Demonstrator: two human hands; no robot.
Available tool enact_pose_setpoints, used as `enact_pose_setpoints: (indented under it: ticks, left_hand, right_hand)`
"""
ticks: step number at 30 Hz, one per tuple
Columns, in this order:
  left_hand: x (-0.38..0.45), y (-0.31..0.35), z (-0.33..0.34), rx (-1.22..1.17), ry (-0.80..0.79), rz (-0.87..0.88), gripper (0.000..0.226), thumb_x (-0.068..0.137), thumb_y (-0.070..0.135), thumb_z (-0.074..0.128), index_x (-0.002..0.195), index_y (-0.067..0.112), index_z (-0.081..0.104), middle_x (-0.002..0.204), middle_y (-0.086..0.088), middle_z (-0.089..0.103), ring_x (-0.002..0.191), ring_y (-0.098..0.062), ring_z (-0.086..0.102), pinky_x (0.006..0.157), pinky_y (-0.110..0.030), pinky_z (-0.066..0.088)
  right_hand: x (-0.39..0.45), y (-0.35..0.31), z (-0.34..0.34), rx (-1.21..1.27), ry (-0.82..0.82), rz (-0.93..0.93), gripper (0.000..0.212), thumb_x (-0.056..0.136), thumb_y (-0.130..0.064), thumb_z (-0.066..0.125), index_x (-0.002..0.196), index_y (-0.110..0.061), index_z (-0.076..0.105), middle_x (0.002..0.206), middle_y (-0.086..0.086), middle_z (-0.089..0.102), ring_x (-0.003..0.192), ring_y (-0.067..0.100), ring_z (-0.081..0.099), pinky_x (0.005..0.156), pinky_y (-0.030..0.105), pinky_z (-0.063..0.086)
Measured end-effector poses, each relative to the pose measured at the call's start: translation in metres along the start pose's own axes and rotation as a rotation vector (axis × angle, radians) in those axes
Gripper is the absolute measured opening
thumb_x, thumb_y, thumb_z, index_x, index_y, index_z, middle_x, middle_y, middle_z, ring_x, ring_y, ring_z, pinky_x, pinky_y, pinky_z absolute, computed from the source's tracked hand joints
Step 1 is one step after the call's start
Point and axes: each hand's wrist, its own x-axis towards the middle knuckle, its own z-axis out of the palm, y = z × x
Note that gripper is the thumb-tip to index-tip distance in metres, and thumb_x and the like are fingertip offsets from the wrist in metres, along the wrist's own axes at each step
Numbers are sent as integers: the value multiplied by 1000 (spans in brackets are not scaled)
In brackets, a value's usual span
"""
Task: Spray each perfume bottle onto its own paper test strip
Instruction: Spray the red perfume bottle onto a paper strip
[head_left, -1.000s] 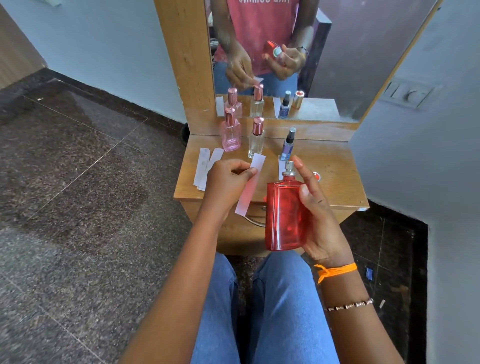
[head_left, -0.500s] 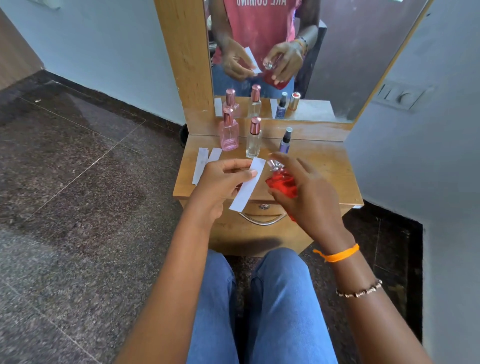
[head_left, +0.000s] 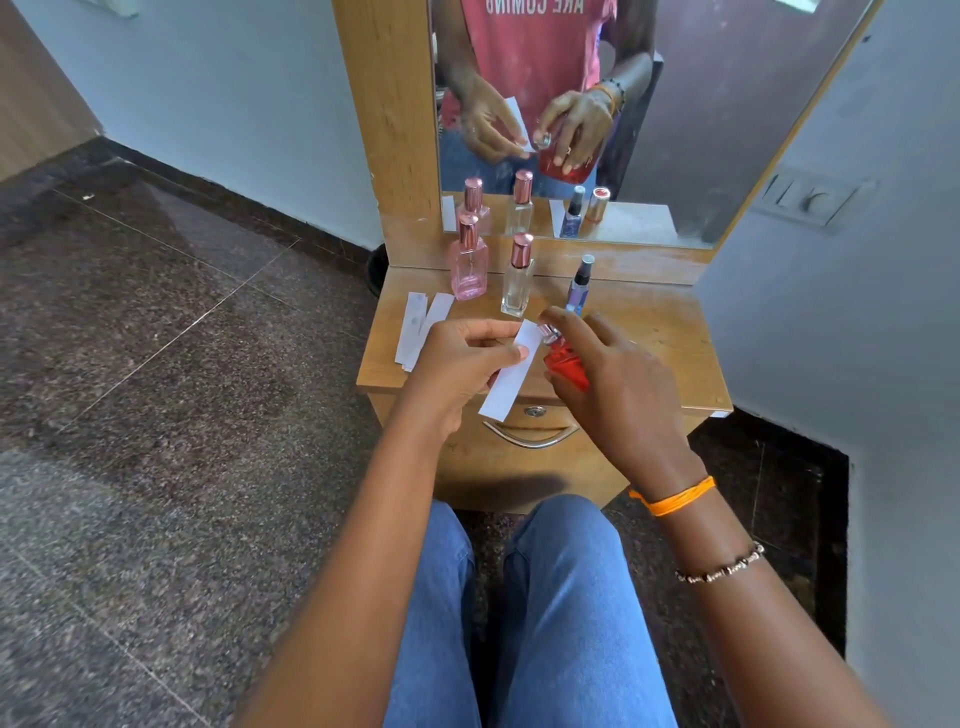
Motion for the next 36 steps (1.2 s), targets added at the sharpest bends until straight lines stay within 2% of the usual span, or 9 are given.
enact_pose_setpoints:
  ticks: [8, 17, 20, 22, 24, 26, 29, 33, 36]
  left_hand:
    - [-1, -4, 5, 36, -46, 16, 29, 82, 9, 68, 111, 12, 66, 78, 6, 62, 78, -10, 58, 62, -20, 45]
    - [0, -6, 4, -4, -63, -6, 29, 81, 9, 68, 110, 12, 67, 84, 2, 65, 89, -17, 61, 79, -31, 50]
    - [1, -8, 3, -33, -61, 0, 27, 80, 7, 69, 107, 13, 67, 77, 3, 61, 83, -14, 58, 73, -26, 48]
    - [3, -11, 4, -25, -42, 9, 22, 79, 8, 70, 100, 16, 67, 78, 0, 59, 81, -15, 57, 69, -25, 46]
    - [4, -12, 6, 3, 0, 29, 17, 78, 9, 72, 89, 18, 62, 83, -1, 62, 79, -12, 58, 62, -22, 45]
    - [6, -14, 9, 14, 40, 57, 15, 78, 10, 72, 80, 18, 60, 81, 2, 63, 74, -6, 57, 57, -17, 44]
    - [8, -17, 17, 3, 72, 78, 10, 78, 9, 72, 77, 15, 64, 79, 2, 65, 73, -5, 58, 54, -16, 45]
    - [14, -24, 28, 42, 90, 92, 8, 81, 10, 69, 89, 10, 70, 88, -1, 69, 74, -3, 60, 56, -15, 46]
    - [17, -28, 33, 52, 83, 96, 14, 82, 6, 67, 94, 9, 72, 91, 0, 70, 76, 0, 61, 58, -12, 50]
  right_hand:
    - [0, -1, 0, -32, -61, -7, 51, 82, -21, 71, 128, -23, 49, 111, 6, 63, 78, 30, 65, 53, 32, 50]
    - [0, -1, -2, 31, -78, 27, 52, 81, -21, 72, 127, -24, 49, 113, 3, 62, 79, 31, 65, 56, 35, 52]
    - [-3, 4, -2, 216, -27, 157, 59, 78, -21, 74, 130, -29, 46, 114, -1, 62, 84, 25, 63, 64, 35, 53]
    - [-5, 9, -5, 431, 18, 304, 66, 75, -20, 77, 132, -30, 44, 101, -10, 61, 83, 13, 60, 69, 27, 50]
    - [-10, 18, -5, 596, 70, 430, 69, 71, -18, 81, 129, -27, 44, 94, -15, 58, 86, 6, 58, 73, 14, 45]
    - [-18, 29, -1, 679, 89, 507, 59, 69, -19, 82, 119, -25, 51, 99, -8, 62, 93, 10, 60, 78, 14, 45]
    - [-32, 45, 8, 730, 70, 574, 48, 66, -22, 84, 106, -22, 59, 106, -1, 62, 96, 14, 61, 82, 25, 51]
    - [-45, 55, 13, 644, 28, 522, 49, 65, -18, 85, 108, -24, 61, 114, 1, 53, 108, 15, 55, 88, 13, 39]
    - [-44, 57, 12, 651, -22, 504, 54, 65, -17, 85, 111, -30, 59, 133, 0, 44, 125, 11, 43, 97, 17, 33]
